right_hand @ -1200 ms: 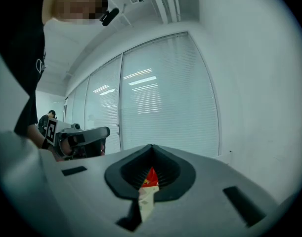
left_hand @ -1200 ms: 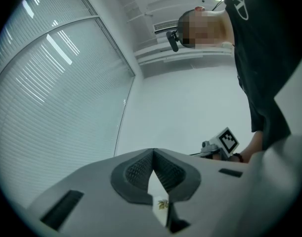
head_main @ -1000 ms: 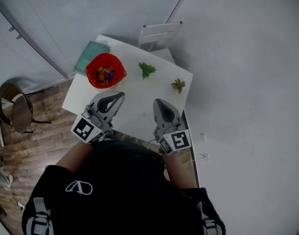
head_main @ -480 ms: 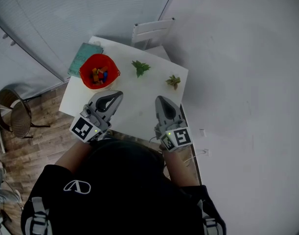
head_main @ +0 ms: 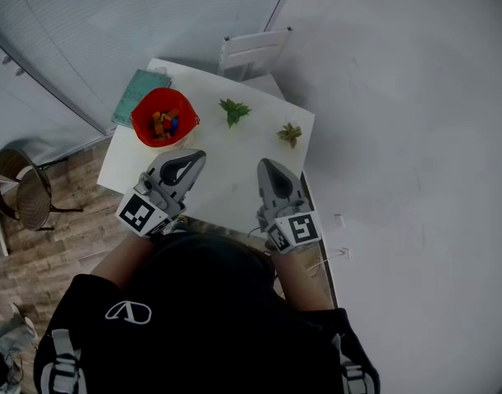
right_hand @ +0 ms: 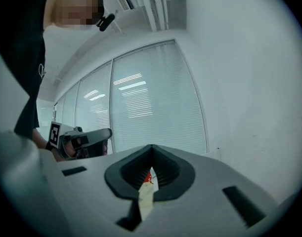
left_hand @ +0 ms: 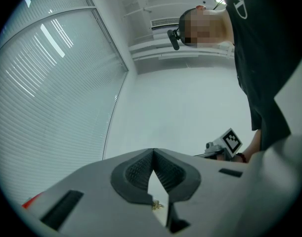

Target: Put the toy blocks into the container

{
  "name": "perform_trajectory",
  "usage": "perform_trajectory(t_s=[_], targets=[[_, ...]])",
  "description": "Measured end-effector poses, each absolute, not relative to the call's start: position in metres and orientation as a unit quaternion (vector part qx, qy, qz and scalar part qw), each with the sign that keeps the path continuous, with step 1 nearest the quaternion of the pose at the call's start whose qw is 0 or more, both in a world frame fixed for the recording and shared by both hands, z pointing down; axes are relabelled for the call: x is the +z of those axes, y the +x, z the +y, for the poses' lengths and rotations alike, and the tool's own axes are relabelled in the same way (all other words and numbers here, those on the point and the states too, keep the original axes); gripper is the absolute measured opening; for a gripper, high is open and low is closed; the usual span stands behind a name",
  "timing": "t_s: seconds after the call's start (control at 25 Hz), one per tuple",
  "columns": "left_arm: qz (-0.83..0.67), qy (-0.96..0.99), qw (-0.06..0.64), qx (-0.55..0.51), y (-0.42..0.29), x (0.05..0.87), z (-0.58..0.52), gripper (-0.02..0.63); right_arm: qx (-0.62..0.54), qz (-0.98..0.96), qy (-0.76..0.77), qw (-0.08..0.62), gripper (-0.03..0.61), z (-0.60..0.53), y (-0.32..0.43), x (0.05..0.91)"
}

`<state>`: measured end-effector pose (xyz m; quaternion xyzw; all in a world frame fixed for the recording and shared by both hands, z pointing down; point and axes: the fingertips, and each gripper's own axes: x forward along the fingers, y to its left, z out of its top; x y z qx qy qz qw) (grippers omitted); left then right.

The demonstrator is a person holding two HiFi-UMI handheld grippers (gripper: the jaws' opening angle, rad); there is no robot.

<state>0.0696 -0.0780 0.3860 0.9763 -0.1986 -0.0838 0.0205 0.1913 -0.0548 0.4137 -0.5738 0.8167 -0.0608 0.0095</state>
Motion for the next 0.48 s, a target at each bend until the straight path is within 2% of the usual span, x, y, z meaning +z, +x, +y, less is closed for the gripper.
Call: perform_trajectory(t_s=[0.48], targets=[[-0.202,0.976,0.029,-0.078,0.0692,0.3923,-0.0747,0.005,-0.063,0.817,-0.573,0.011,0.003,-0.0541,0.1918,0.4163]])
